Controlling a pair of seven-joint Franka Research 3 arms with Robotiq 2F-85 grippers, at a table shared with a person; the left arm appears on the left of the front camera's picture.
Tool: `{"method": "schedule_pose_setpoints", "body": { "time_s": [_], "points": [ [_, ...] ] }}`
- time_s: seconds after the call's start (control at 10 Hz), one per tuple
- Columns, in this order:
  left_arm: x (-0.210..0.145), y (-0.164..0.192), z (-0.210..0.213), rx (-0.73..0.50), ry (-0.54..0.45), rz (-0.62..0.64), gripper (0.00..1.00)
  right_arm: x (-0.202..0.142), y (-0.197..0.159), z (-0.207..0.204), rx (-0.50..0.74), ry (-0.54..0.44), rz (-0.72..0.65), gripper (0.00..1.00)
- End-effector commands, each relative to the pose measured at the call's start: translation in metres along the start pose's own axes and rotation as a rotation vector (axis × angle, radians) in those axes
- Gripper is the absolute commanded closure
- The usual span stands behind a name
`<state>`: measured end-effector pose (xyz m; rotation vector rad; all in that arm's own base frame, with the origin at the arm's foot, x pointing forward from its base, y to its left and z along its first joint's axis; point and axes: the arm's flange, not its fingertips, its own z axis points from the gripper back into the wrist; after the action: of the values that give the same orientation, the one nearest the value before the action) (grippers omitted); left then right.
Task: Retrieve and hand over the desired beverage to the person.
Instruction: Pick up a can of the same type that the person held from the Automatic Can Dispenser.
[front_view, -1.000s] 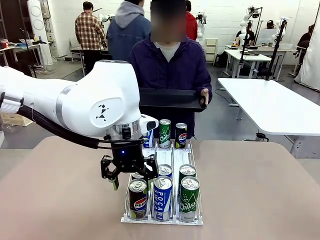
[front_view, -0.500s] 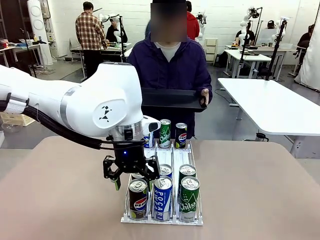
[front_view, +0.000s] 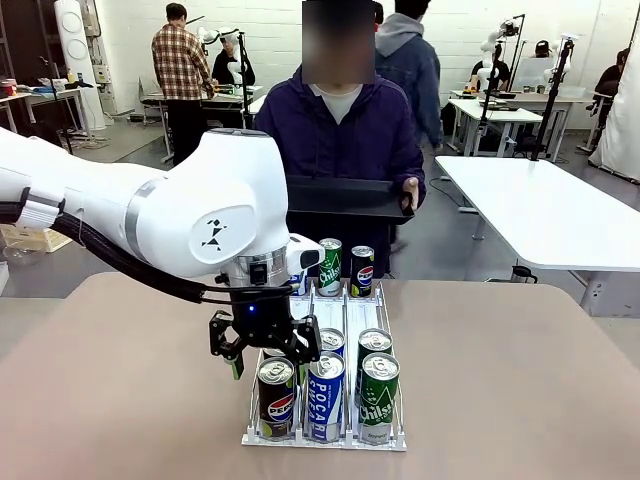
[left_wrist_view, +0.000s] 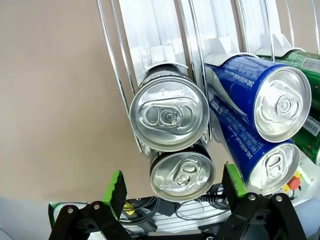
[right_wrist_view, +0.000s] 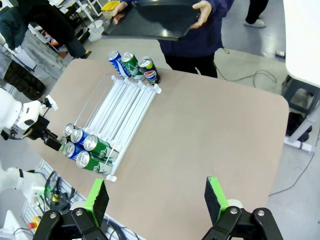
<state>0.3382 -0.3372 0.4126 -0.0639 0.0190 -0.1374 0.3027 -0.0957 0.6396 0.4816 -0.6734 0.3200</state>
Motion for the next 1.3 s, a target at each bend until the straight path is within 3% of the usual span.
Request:
{"method": "schedule_pose_setpoints", "body": {
  "time_s": [0.0,0.3,0.4,0.5,0.6,0.8,0.9,1.1,1.2],
  "points": [
    [0.0017,-0.0032,-0.0061,0.006,-0.002,-0.024,0.0,-0.0009,-0.0003,0.0005,0.016,-0.002,0.01,0.0],
    [0.0021,-0.0025,-0.0072,0.018,-0.024,-0.029,0.0,-0.0009,-0.0003,0.0005,0.016,-0.002,0.01,0.0],
    [0.0015,-0.0018,-0.0072,0.019,-0.041,-0.037,0.56,-0.0009,-0.0003,0.0005,0.016,-0.002,0.01,0.0],
    [0.0018,-0.0013,-0.0075,0.024,-0.047,-0.04,0.58,-0.0009,-0.0003,0.0005,0.016,-0.002,0.01,0.0],
    [0.0022,-0.0016,-0.008,0.028,-0.05,-0.042,1.0,-0.0009,-0.0003,0.0005,0.016,-0.002,0.01,0.0],
    [0.0012,-0.0012,-0.0083,0.032,-0.052,-0.048,1.0,-0.0009,-0.0003,0.0005,0.016,-0.002,0.01,0.0],
    [0.0011,-0.001,-0.0079,0.031,-0.051,-0.049,0.84,-0.0009,-0.0003,0.0005,0.016,-0.002,0.01,0.0],
    [0.0005,-0.0012,-0.0079,0.031,-0.042,-0.046,1.0,-0.0009,-0.0003,0.0005,0.016,-0.002,0.01,0.0],
    [0.0014,-0.0008,-0.0083,0.045,-0.038,-0.032,1.0,-0.0009,-0.0003,0.0005,0.016,-0.002,0.01,0.0]
  ]
}}
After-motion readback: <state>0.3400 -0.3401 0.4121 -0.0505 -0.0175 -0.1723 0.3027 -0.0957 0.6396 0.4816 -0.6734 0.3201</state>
